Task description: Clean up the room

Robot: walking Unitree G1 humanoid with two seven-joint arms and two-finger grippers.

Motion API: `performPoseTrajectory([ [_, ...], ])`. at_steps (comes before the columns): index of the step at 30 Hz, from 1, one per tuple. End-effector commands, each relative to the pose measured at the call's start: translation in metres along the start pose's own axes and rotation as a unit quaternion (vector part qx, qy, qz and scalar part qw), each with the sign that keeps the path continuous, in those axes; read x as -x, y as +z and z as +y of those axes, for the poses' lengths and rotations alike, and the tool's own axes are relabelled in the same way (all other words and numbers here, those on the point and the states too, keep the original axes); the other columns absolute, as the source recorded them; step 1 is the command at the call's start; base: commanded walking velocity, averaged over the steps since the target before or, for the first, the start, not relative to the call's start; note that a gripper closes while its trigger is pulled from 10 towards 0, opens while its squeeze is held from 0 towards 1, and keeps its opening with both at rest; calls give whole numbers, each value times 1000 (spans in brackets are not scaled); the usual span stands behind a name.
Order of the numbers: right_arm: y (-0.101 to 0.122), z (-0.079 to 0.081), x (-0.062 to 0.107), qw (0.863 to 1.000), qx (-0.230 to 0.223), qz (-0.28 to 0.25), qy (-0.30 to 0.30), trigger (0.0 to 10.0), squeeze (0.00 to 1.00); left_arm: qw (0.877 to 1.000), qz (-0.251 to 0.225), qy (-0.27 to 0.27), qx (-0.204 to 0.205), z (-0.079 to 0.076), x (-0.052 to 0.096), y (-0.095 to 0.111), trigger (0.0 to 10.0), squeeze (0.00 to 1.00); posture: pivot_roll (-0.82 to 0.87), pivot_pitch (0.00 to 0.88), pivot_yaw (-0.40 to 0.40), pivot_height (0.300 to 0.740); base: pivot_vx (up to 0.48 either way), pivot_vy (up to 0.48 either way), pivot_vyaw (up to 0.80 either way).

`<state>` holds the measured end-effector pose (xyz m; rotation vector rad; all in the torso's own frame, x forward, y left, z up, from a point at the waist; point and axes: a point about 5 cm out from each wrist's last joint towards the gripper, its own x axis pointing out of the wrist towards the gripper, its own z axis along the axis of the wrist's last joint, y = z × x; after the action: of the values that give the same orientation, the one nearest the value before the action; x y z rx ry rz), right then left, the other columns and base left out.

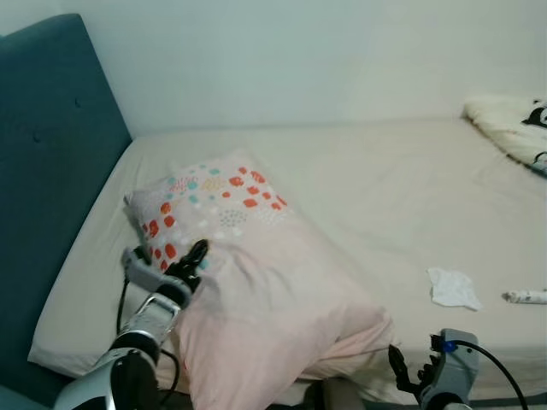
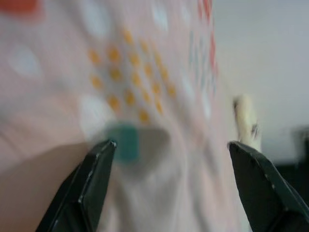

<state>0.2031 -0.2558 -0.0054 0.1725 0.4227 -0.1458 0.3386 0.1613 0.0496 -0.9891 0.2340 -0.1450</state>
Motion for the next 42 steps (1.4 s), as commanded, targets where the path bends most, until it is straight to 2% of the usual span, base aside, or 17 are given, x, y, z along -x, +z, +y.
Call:
performPoseTrajectory([
  [1, -2, 2, 3, 1000, -8, 5, 0, 10000, 0, 999, 3, 30, -30, 10, 6, 1, 10000, 0, -190, 153, 60, 616, 0, 0, 0],
  [4, -2, 3, 6, 1000, -7, 5, 0, 10000, 0, 995, -6, 60, -78, 15, 8, 11, 10000, 0, -188, 156, 59, 616, 0, 0, 0],
  [6, -2, 3, 6, 1000, -7, 5, 0, 10000, 0, 995, -6, 60, -78, 15, 8, 11, 10000, 0, -188, 156, 59, 616, 0, 0, 0],
  [7, -1, 3, 10, 1000, -7, 9, 0, 10000, 0, 984, -26, 117, -130, 30, 17, 33, 10000, 0, -175, 163, 57, 616, 0, 0, 0],
  [8, -1, 3, 11, 1000, -7, 12, 0, 10000, 0, 979, -37, 146, -139, 39, 23, 43, 10000, 0, -175, 163, 57, 616, 0, 0, 0],
  [14, -1, 5, 13, 1000, -8, 18, 0, 10000, 0, 962, -34, 220, -160, 70, 50, 53, 10000, 0, -169, 169, 58, 616, 0, 0, 0],
  [18, -1, 6, 14, 1000, -8, 19, 0, 10000, 0, 965, -15, 227, -128, 81, 60, 38, 10000, 0, -172, 173, 57, 616, 0, 0, 0],
  [21, 0, 3, 16, 1000, -6, 21, -2, 10000, 0, 988, 26, 143, -51, 70, 53, 5, 10000, 0, -177, 176, 50, 616, 0, 0, 0],
  [22, 0, 3, 16, 1000, -6, 21, -2, 10000, 0, 988, 26, 143, -51, 70, 53, 5, 10000, 0, -177, 176, 50, 616, 0, 0, 0],
  [25, 1, 0, 18, 1000, -5, 23, -5, 10000, 0, 995, 18, 99, 9, 61, 47, -5, 10000, 0, -183, 175, 45, 616, 0, 0, 0],
  [26, 4, -2, 19, 1000, -4, 23, -7, 10000, 0, 996, -6, 45, 74, 46, 37, -8, 10000, 0, -192, 175, 41, 616, 0, 0, 0],
  [27, 4, -2, 19, 1000, -4, 23, -7, 10000, 0, 996, -6, 45, 74, 46, 37, -8, 10000, 0, -192, 175, 41, 616, 0, 0, 0],
  [28, 5, -3, 19, 1000, -3, 23, -8, 10000, 0, 993, -27, 3, 116, 33, 29, -8, 10000, 0, -194, 175, 38, 616, 0, 0, 0],
  [30, 5, -3, 19, 1000, -3, 23, -8, 10000, 0, 993, -27, 3, 116, 33, 29, -8, 10000, 0, -194, 175, 38, 616, 0, 0, 0],
  [32, 6, -2, 19, 1000, -2, 24, -8, 10000, 0, 987, -42, -49, 144, 15, 17, -7, 10000, 0, -196, 173, 37, 616, 0, 0, 0],
  [37, 5, 0, 19, 1000, -3, 25, -6, 10000, 0, 981, -59, -93, 161, -2, 7, -2, 10000, 0, -194, 175, 36, 616, 0, 0, 0],
  [42, 6, 1, 19, 1000, -4, 26, -6, 10000, 0, 979, -37, -134, 151, -18, -1, -7, 10000, 0, -188, 169, 42, 616, 0, 0, 0],
])
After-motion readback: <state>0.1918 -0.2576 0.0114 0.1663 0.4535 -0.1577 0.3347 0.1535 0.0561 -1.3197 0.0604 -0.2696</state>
